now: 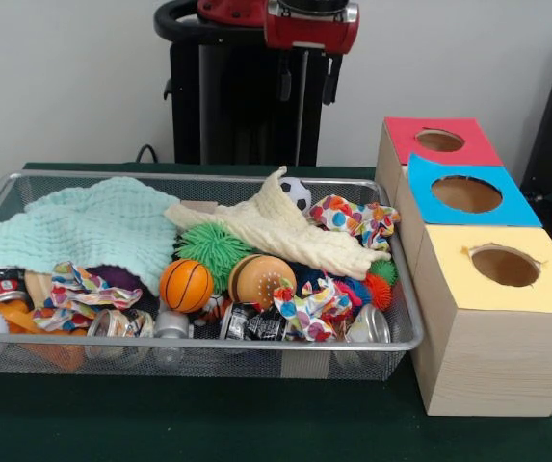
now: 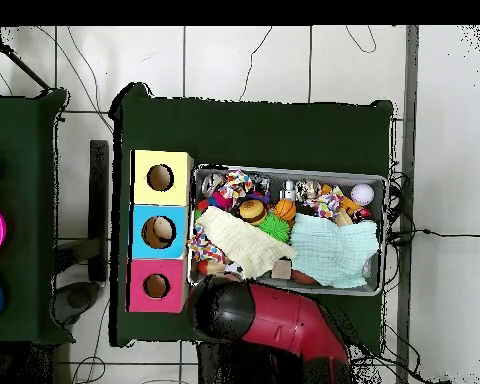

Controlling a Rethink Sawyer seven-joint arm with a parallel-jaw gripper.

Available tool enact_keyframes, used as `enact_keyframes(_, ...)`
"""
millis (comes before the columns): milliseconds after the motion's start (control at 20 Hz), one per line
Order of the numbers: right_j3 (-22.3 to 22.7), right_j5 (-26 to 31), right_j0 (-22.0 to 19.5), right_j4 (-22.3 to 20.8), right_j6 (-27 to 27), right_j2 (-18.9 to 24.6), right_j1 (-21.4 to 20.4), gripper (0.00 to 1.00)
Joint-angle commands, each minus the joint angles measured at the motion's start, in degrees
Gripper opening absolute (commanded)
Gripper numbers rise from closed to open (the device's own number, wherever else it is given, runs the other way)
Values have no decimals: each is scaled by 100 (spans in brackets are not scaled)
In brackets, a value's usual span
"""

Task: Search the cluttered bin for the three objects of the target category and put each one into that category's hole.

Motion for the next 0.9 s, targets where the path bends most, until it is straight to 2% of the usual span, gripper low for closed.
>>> enact_keyframes(50,-857,-320,53,-197,475,529,532,100)
enact_keyframes(300,-1185,55,14,-155,326,561,524,100)
enact_keyframes(500,-1395,347,-312,-199,-96,666,522,100)
enact_keyframes(700,-1319,636,-738,-230,-604,831,287,100)
enact_keyframes(900,-981,803,-1095,-247,-906,979,-106,100)
